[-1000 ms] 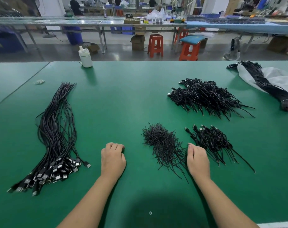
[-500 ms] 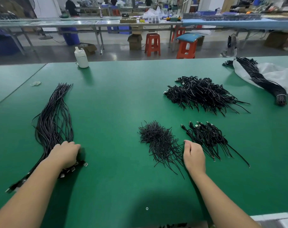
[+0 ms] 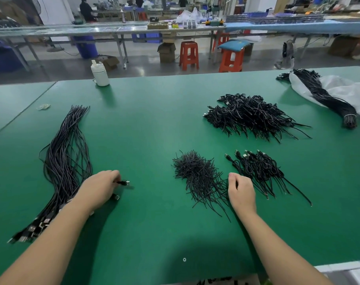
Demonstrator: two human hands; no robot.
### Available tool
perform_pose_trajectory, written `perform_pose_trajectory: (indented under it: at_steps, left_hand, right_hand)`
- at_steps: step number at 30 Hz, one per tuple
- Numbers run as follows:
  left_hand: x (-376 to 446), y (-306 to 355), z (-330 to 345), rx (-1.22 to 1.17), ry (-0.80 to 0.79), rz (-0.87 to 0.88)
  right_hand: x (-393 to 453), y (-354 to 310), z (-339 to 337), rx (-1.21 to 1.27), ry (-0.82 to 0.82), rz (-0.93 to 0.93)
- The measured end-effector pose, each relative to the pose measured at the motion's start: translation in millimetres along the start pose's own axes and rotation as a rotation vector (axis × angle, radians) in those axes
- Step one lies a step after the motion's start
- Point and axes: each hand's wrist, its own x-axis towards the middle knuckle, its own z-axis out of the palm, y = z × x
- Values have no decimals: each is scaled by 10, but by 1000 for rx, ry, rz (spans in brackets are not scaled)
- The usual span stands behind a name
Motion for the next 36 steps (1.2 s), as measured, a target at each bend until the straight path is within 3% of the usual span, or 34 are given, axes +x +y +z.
perform_pose_trajectory:
  at_steps: [5,9,12,17,19,23,25,27,33,36]
  left_hand:
    - [82,558,-163,-472,118,-15]
    - [106,1070,-304,-1093,-53,-59]
    - [118,1348,-388,-1338,-144,-10]
    - [142,1560,-475,-1264,-113,70]
    - [161,1602,-492,-1316,-84,52]
    - [185,1692,-538,-1496,43,-24]
    - [188,1721,-539,-1573,86,-54]
    - [185,1722,-527,-1593,100,-52]
    - [138,1707,-521,-1723,-223,44]
    - [132,1726,-588,-1653,-267,77]
  right_hand:
    - [5,-8,-10,10,-7,-3]
    - [7,-13,1,30,-4,10]
    - [5,-2,-12,63,18,16]
    - [-66,-273,-150,91,175,-108]
    - [-110,-595,-205,183,30,-198]
    - [-258,-1234,-244,538,-520,-201]
    - [-306,-1397,-214,651,-615,-187]
    - [-331,-1490,-192,728,-580,-199]
    - [-359,-1528,-119,671,-551,-246]
    - [-384,-1545,-121,623,-575,-254]
